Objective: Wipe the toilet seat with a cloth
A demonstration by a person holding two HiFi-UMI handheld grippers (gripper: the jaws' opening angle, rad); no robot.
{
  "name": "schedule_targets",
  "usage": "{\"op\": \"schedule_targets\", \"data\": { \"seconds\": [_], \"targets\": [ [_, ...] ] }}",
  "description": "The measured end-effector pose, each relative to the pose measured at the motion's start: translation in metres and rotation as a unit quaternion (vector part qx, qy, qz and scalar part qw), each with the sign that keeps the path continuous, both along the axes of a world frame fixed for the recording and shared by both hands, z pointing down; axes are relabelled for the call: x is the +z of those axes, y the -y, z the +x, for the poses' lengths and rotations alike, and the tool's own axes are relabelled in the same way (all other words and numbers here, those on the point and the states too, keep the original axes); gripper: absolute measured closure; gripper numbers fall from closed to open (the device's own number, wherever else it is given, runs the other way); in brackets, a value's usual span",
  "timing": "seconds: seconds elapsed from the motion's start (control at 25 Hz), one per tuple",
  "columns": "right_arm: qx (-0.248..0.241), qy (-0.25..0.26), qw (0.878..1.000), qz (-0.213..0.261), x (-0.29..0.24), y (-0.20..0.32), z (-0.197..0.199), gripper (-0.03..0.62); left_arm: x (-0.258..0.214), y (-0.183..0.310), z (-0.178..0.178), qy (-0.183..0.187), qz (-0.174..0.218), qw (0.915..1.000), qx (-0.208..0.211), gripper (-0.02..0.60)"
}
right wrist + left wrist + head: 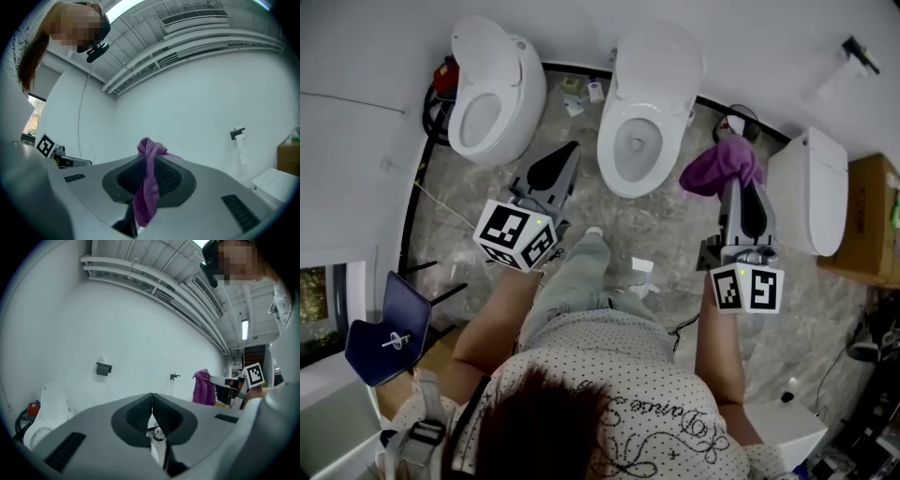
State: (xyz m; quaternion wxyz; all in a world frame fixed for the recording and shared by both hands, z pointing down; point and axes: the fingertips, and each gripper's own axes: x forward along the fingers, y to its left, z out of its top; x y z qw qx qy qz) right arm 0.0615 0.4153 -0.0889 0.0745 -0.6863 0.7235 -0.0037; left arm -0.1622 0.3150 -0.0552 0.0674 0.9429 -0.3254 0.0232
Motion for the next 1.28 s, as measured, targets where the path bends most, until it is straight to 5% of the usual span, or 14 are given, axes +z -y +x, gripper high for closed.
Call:
{"op": "schedule_targets", "data": {
  "seconds": [0.36,0.72,1.28],
  "targets": [
    [0.028,0.003,1.0,-0.009,-0.002,0.101,-0.011,0.528,0.0,0.117,0.003,0.001,-0.005,0.9993,0.038,0.577],
    [0.027,0.005,0.999,-0.029,0.006,0.146,0.017,0.526,0.013,0.166,0.028,0.0,-0.025,0.9992,0.032,0.577],
    [-0.08,0.026,0.994,-0.066,0.075,0.324,0.094,0.526,0.069,0.309,0.103,0.029,-0.042,0.9976,-0.048,0.577]
  ]
}}
